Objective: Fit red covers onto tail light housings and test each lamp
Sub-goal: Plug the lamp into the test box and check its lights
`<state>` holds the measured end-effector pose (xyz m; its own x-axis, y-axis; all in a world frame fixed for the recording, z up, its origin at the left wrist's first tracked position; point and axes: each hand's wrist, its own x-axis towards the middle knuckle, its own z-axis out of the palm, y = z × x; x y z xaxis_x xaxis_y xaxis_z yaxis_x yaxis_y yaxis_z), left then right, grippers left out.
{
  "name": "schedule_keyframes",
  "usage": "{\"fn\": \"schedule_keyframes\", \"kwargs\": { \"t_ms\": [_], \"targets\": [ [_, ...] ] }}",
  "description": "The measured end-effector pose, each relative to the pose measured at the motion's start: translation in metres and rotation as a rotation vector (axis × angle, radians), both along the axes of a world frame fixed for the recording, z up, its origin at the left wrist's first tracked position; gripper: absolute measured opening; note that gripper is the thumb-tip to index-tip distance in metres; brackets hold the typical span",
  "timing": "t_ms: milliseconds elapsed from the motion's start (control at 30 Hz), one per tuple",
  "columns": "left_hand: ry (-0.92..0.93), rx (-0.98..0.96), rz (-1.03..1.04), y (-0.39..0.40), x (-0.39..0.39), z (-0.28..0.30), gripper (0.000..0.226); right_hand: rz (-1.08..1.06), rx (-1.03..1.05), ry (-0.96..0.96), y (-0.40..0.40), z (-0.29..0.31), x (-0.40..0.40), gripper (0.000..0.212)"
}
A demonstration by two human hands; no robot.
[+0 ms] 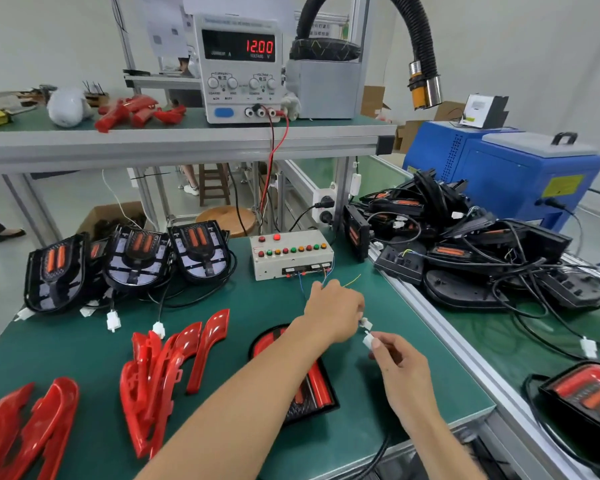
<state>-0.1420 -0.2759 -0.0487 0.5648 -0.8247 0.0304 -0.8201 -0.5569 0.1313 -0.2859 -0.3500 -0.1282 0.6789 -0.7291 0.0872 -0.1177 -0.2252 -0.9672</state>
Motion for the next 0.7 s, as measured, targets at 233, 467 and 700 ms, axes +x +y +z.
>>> {"fn": "schedule_keyframes", "kwargs": {
  "t_ms": [233, 467, 700],
  "targets": [
    [-0.134, 0.095, -0.113, -0.018, 0.006, -0.026, 0.021, -0.063, 0.027, -0.037, -0.004, -0.005, 0.004, 0.008],
    [0.089, -0.113, -0.228, -0.001, 0.018, -0.019, 0.020, -0.076, 0.081, -0.108, -0.009, -0.001, 0.010, 0.008],
    [0.225, -0.148, -0.297, 0.013, 0.027, -0.016, 0.015, -0.022, 0.034, -0.151, -0.008, -0.006, 0.000, 0.020]
  ]
}}
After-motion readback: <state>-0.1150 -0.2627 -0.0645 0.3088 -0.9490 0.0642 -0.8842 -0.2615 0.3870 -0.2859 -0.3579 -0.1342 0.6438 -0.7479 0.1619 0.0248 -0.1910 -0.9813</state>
